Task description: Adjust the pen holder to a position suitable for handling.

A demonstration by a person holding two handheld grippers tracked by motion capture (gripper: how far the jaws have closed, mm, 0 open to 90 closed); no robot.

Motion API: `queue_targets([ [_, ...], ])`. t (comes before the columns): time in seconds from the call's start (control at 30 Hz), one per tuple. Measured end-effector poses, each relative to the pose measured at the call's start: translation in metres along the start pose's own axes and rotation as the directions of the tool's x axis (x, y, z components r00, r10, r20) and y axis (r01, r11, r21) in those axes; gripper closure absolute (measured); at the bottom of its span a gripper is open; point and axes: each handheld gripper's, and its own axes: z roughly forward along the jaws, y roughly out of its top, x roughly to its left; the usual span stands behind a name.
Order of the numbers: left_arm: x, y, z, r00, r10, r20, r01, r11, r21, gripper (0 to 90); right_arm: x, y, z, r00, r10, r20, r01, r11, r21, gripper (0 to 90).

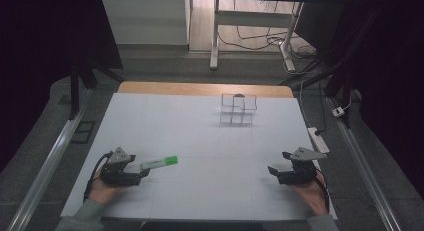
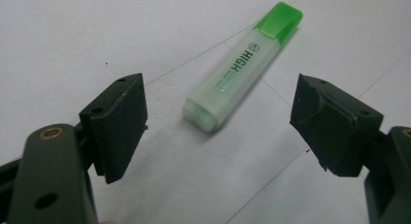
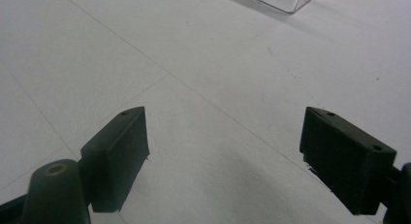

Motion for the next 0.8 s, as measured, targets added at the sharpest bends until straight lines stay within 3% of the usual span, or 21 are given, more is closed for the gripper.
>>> queue_targets([
  [0.23,0.0005,-0.0002,-0.0007,0.9999,0.001,0.01,-0.001,1.0,-0.01,21.2,0.0007,0.0028,-0.0001,0.9998,-0.01,0.019,0.01,1.0,0.003,18.6],
  [0.33,0.0027,0.0047,0.0016,0.9999,0.0,0.011,0.0,0.9998,-0.019,21.5,0.0012,0.0003,-0.0036,0.9999,0.009,0.012,-0.009,1.0,-0.029,20.7],
  [0.5,0.0033,0.0076,0.0047,0.9999,0.0,0.014,0.0,0.9999,-0.012,21.5,-0.0015,-0.0035,-0.0049,0.9996,0.027,0.005,-0.026,0.999,-0.027,21.5],
  [0.8,-0.0024,0.0057,0.0008,0.9998,0.017,0.01,-0.017,0.9998,-0.007,21.3,0.001,0.0015,-0.0029,0.9999,0.012,-0.009,-0.012,1.0,-0.02,22.1],
])
